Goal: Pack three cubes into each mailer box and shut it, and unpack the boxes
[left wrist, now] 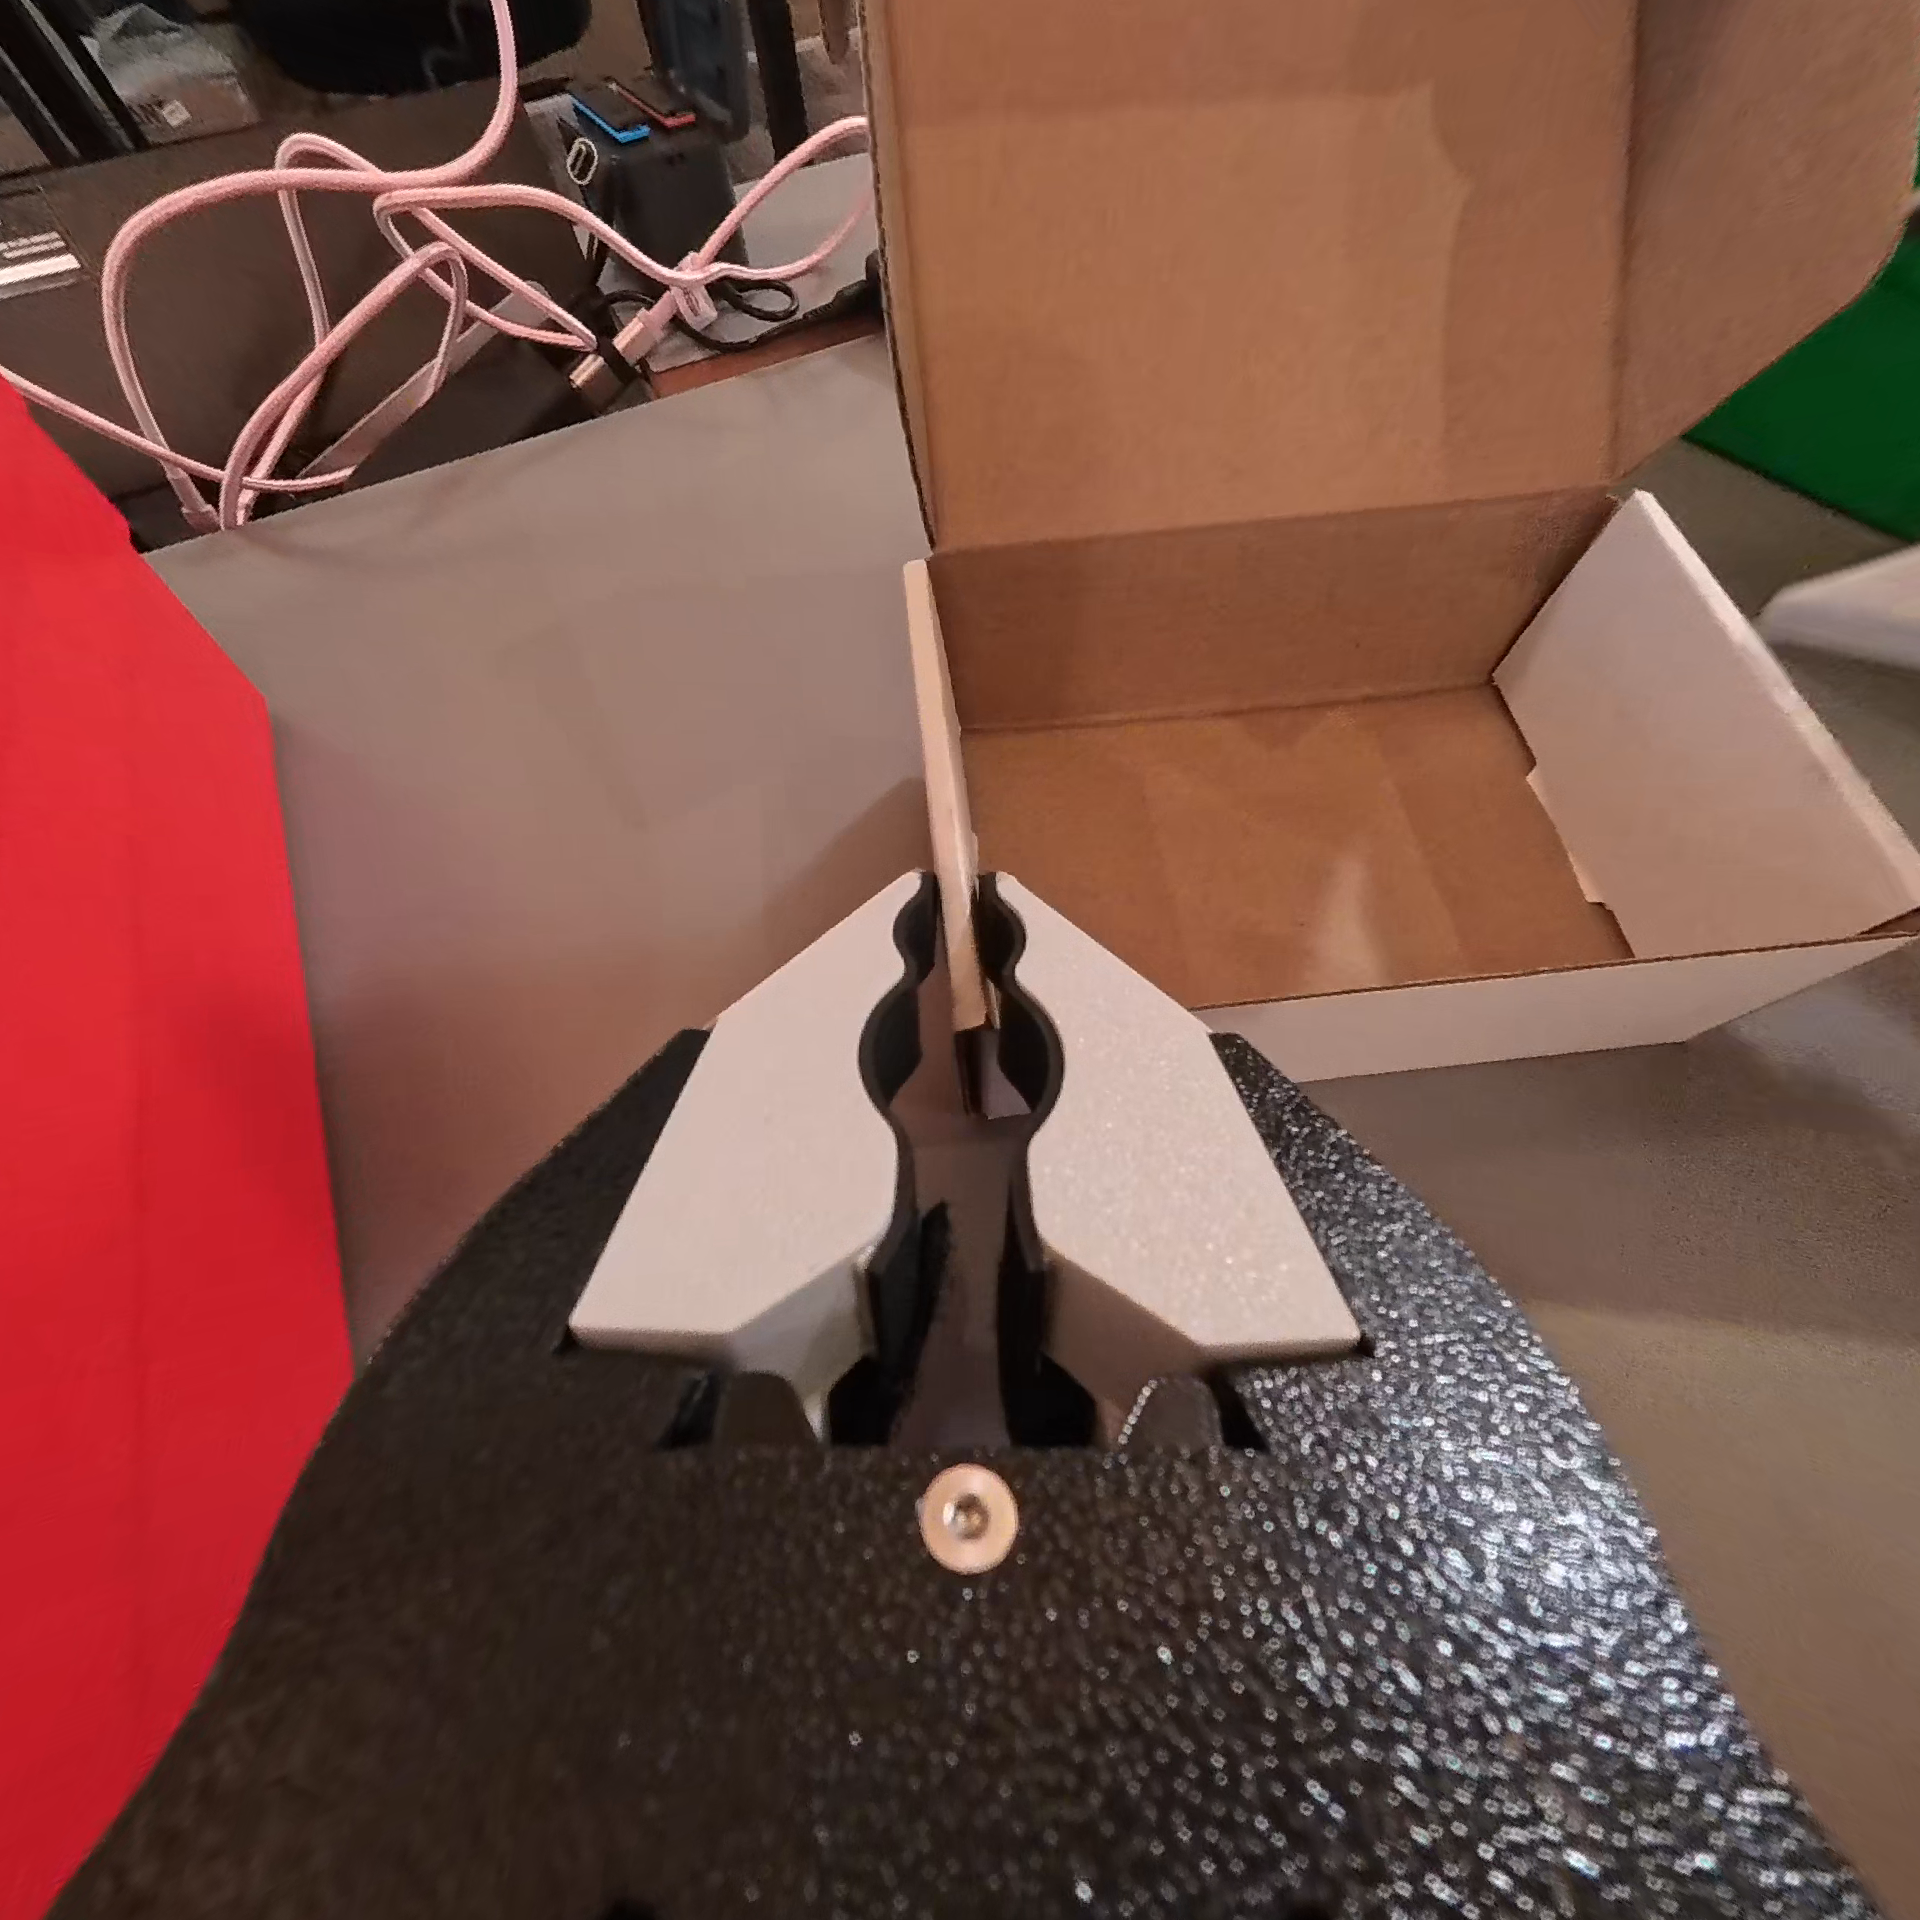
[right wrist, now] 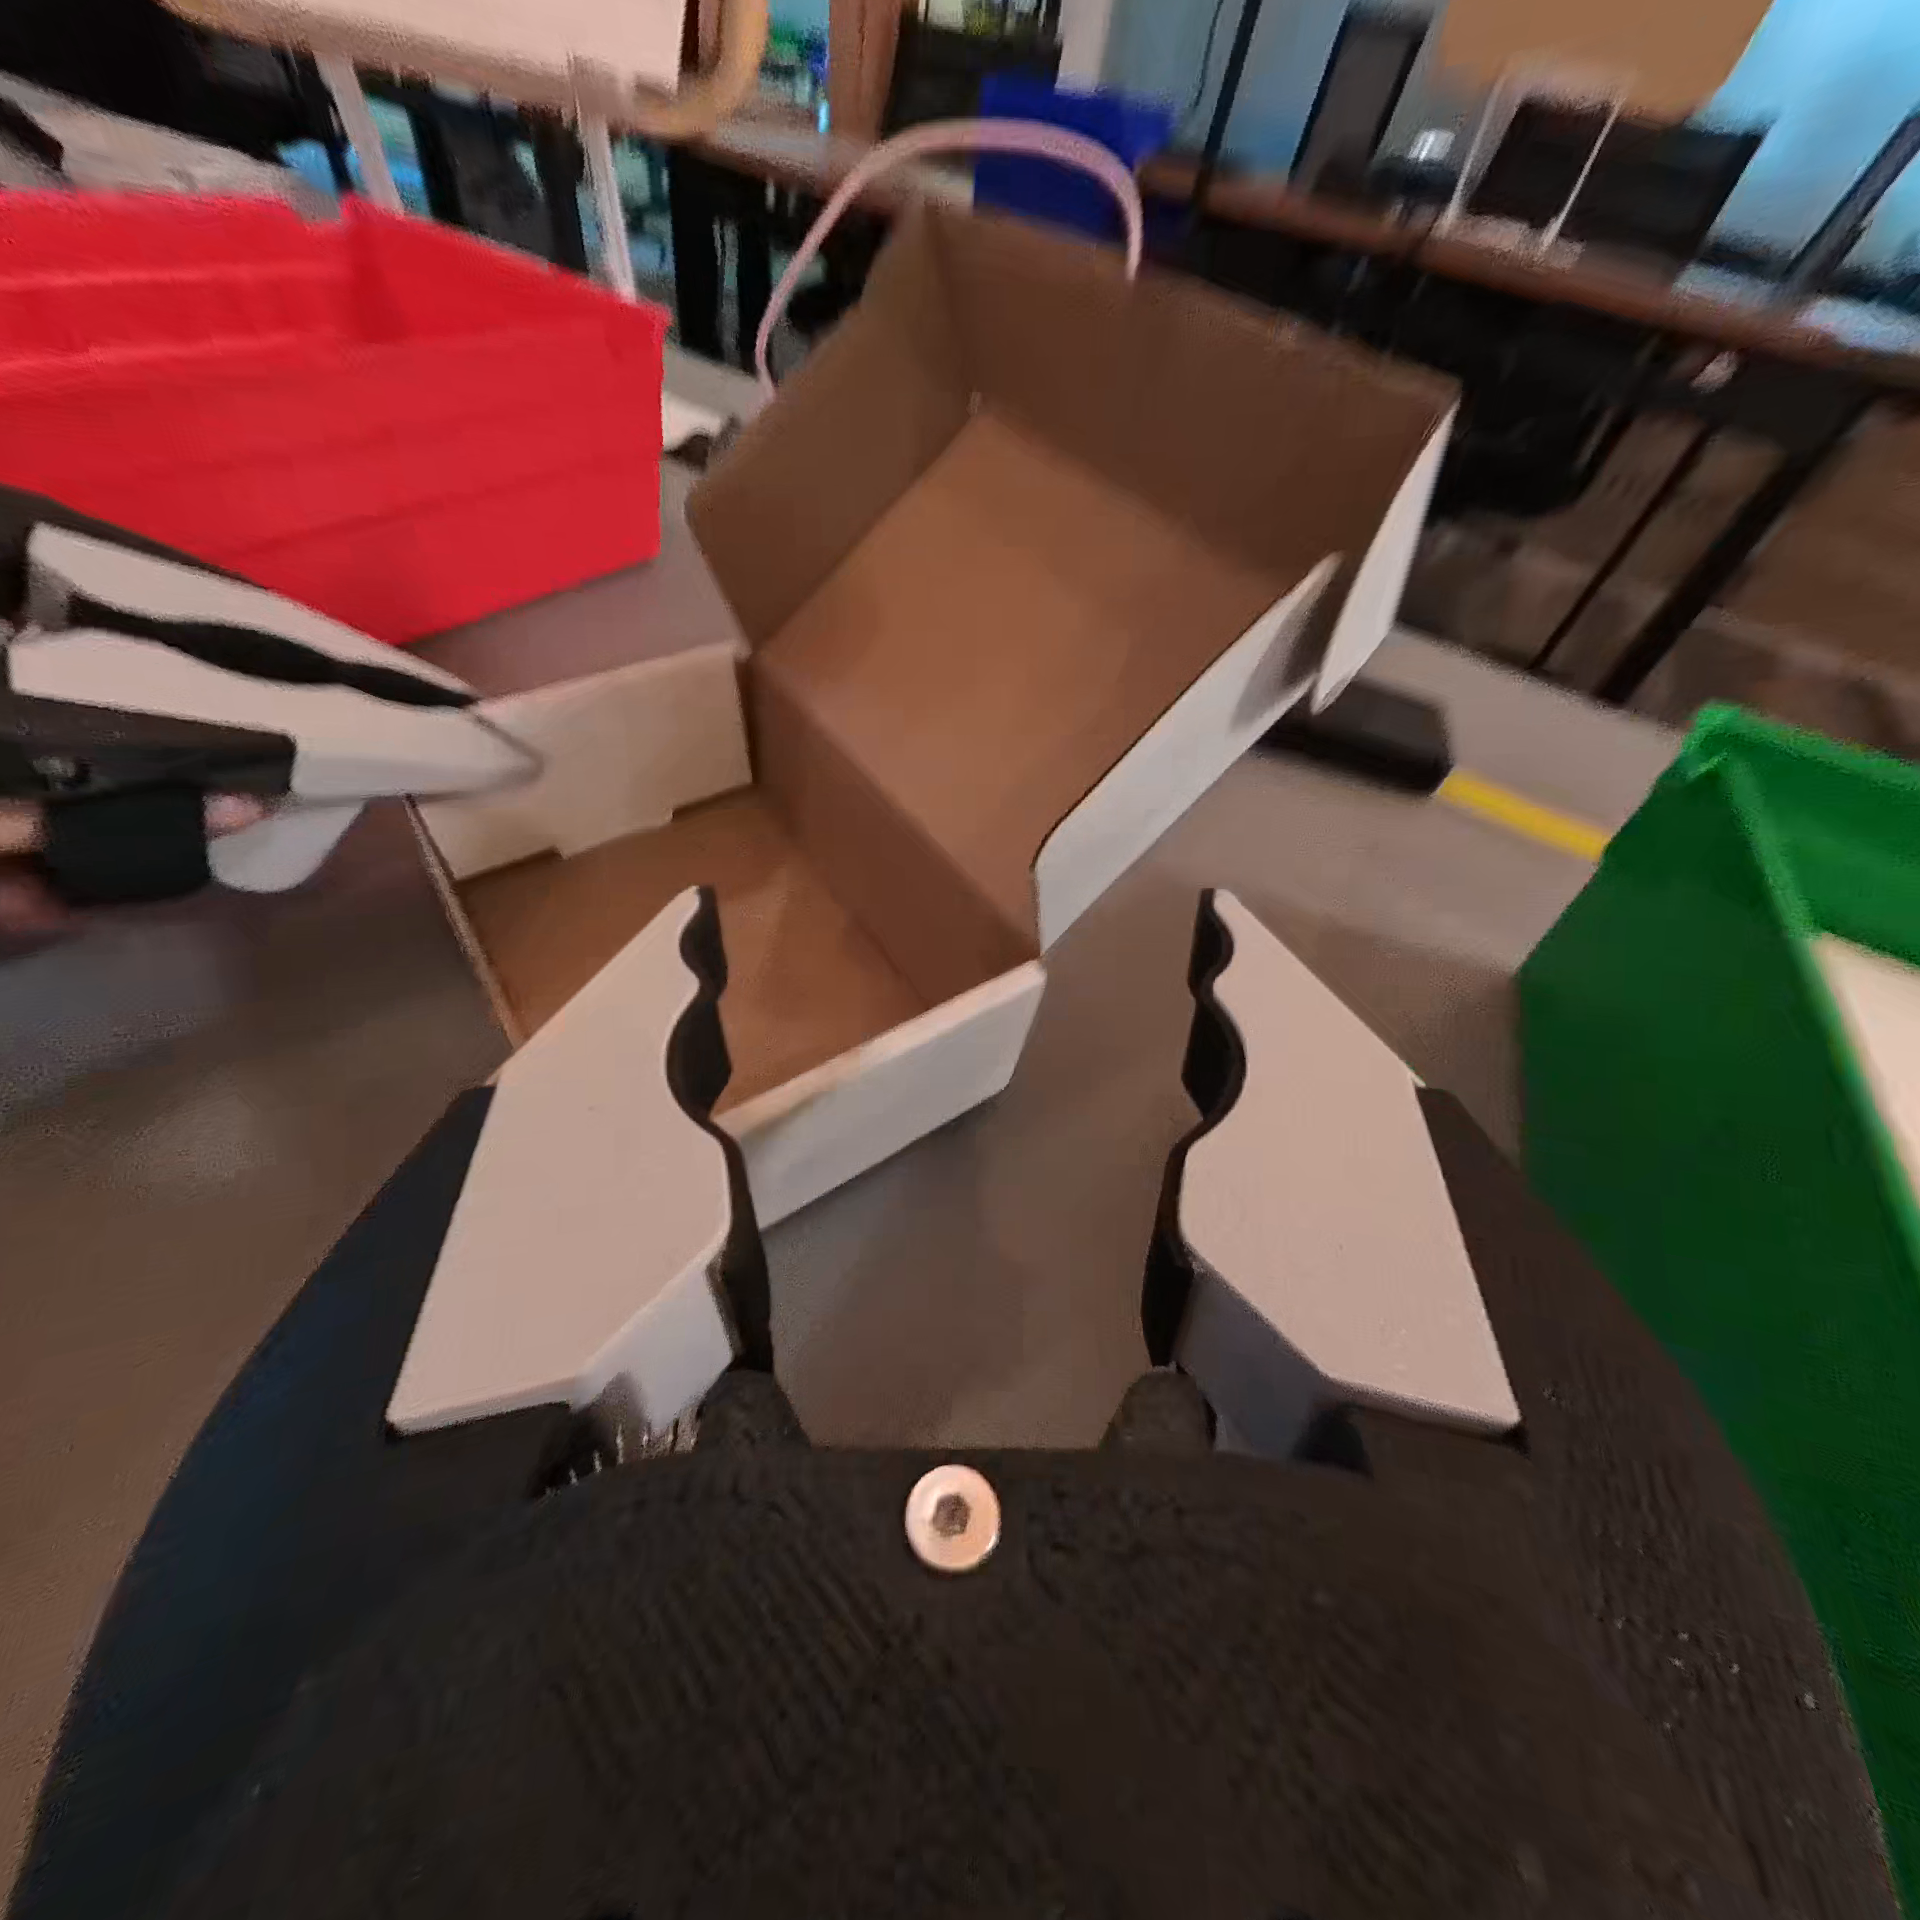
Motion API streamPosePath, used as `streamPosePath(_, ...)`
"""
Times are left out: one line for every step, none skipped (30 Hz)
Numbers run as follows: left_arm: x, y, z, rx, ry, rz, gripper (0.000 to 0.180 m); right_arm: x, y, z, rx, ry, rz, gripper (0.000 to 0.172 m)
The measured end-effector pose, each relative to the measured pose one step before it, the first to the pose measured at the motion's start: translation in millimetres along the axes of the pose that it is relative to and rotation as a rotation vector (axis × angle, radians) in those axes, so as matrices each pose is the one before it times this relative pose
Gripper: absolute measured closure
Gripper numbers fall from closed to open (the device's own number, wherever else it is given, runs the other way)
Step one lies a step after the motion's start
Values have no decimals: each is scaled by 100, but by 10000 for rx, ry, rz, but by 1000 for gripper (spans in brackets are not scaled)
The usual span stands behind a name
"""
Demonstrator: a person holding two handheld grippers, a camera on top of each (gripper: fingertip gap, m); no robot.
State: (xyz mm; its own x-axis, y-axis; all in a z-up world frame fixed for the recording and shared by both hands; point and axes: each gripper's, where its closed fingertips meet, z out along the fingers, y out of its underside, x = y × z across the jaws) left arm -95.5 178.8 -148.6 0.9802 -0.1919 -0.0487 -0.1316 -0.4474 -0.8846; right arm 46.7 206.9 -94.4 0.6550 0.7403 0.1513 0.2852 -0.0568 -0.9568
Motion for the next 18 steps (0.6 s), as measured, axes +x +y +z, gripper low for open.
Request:
streamPosePath(-14,9,-15,9,-17,-4,174,-344,884,248,-332,-139,108,85)
streamPosePath(-13,10,-15,9,-21,-14,174,-400,809,252,-257,-157,-24,92)
streamPosePath(-14,-3,-3,24,-34,20,174,-421,814,290,-300,-172,-52,95)
streamPosePath(-34,-33,-8,40,-61,71,174,-235,772,280,-360,-85,-66,96)
streamPosePath(-67,-78,-5,63,-103,150,174,28,477,175,-251,29,-76,100)
streamPosePath(-13,-115,-46,101,-92,272,173,120,-10,-14,6,23,-13,103)
streamPosePath(69,-229,-95,162,-47,317,164,268,-87,-115,40,75,13,111)
streamPosePath(175,-299,-140,192,48,273,153,285,-87,-130,42,47,-6,117)
streamPosePath(58,-348,-143,204,19,138,150,295,-37,-126,33,34,28,121)
streamPosePath(73,-391,-136,235,80,65,147,333,17,-93,8,47,77,123)
streamPosePath(31,-295,-117,184,84,-14,145,326,81,-39,-30,27,69,124)
streamPosePath(101,-237,-81,152,150,-47,141,338,124,5,-48,35,66,127)
streamPosePath(187,-134,-66,94,205,-77,138,382,92,21,-27,63,59,129)
streamPosePath(287,-28,-6,14,242,-134,133,274,40,33,1,6,52,130)
streamPosePath(318,-105,13,74,227,-108,131,222,57,26,-19,13,70,131)
streamPosePath(189,-157,-24,95,99,-47,130,213,54,10,-12,53,40,133)
streamPosePath(80,-204,-72,113,7,66,128,212,-29,-37,26,101,-32,134)
streamPosePath(32,-323,-140,152,-39,139,126,41,-277,-116,165,33,-106,134)
